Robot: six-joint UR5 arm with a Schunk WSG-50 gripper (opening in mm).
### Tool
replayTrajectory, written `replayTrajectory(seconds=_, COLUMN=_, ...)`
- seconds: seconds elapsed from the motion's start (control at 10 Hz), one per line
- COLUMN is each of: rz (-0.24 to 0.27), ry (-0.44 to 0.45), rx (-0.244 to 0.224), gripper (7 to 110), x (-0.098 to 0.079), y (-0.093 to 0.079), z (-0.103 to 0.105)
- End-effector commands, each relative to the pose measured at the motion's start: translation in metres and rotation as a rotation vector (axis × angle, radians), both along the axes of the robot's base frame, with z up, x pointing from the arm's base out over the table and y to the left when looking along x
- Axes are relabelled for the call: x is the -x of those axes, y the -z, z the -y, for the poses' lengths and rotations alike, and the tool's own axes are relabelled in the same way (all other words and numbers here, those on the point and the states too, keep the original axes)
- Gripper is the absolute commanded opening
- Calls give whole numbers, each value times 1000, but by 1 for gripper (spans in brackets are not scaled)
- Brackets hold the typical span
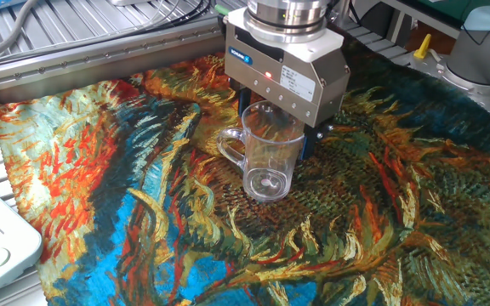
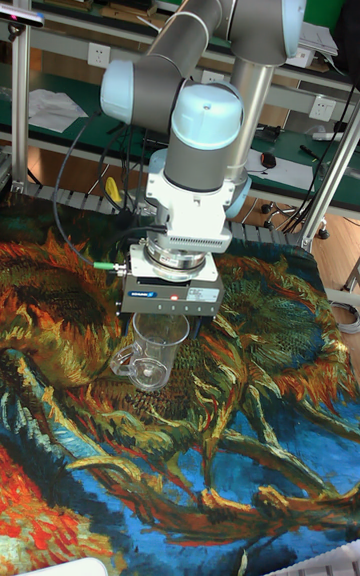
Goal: Pick up the cup
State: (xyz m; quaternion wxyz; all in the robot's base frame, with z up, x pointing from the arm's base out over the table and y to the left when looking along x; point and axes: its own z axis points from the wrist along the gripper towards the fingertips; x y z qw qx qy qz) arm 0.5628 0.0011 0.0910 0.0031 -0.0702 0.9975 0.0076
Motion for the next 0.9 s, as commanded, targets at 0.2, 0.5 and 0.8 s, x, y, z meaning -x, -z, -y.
replayTrajectory(seconds=0.2, rz=1, ry=12, rx=-11, gripper=88, x=4, y=0, z=2)
replayTrajectory(seconds=0.5, rz=1, ry=17, rx=-11, gripper=88, x=6, y=0, z=4)
replayTrajectory(seconds=0.8, rz=5, ry=20, rx=-13, gripper=88, x=4, y=0, z=4)
